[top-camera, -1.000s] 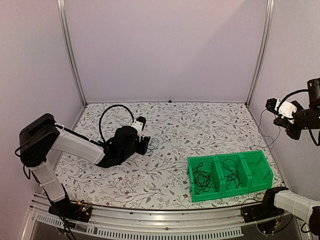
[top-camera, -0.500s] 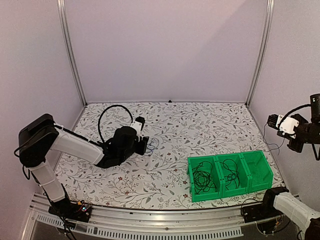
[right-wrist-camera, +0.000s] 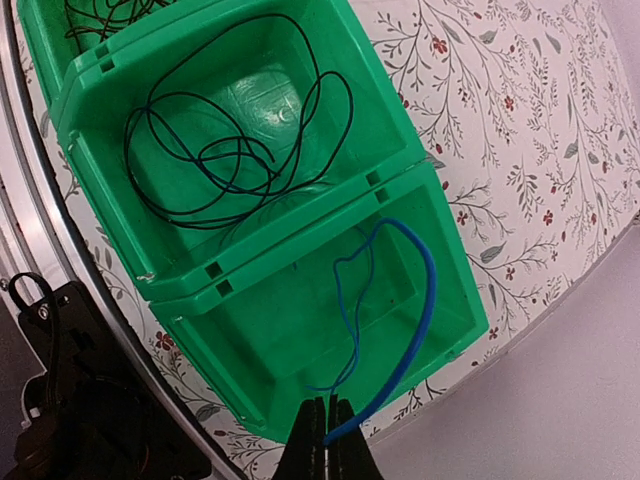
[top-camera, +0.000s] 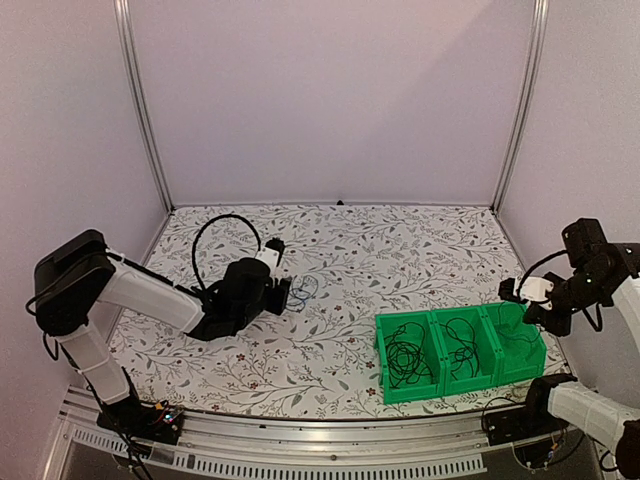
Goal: Untangle the cables
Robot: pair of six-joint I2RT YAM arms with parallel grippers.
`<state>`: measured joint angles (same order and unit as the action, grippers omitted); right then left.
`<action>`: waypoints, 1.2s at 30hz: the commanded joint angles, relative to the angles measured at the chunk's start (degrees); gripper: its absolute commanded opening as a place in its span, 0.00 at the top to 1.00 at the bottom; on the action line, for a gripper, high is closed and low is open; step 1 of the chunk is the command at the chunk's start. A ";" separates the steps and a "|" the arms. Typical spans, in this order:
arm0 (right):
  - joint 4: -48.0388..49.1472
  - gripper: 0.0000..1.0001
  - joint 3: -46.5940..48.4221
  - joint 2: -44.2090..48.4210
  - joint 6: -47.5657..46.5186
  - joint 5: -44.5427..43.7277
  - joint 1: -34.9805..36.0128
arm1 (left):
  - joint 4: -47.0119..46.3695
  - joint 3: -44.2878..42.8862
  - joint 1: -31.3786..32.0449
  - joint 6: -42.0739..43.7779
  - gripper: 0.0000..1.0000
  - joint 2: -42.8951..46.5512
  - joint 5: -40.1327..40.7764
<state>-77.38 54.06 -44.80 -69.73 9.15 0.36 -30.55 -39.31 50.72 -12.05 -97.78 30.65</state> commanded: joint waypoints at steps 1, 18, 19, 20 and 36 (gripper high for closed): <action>6.35 1.00 -3.85 -4.46 1.90 1.24 0.06 | 0.74 0.94 -0.05 -0.44 0.50 2.01 1.29; 24.16 1.00 -14.95 -22.36 8.02 -5.49 0.01 | 1.49 -0.11 -0.27 0.46 0.50 0.44 1.92; 24.59 1.00 -14.89 -23.96 8.76 -5.77 0.07 | 1.96 -0.46 -0.23 0.45 0.50 0.60 1.83; 24.86 0.99 -14.79 -24.91 9.23 -6.10 0.06 | 2.73 -0.87 -0.34 0.46 0.50 0.88 1.53; 7.58 0.21 9.52 -18.33 6.79 -2.79 0.07 | 19.07 -6.34 -13.49 -14.32 0.53 2.12 -25.86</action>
<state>-65.87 56.75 -65.49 -60.51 3.79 0.34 -15.09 -44.45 41.58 -21.21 -95.13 16.84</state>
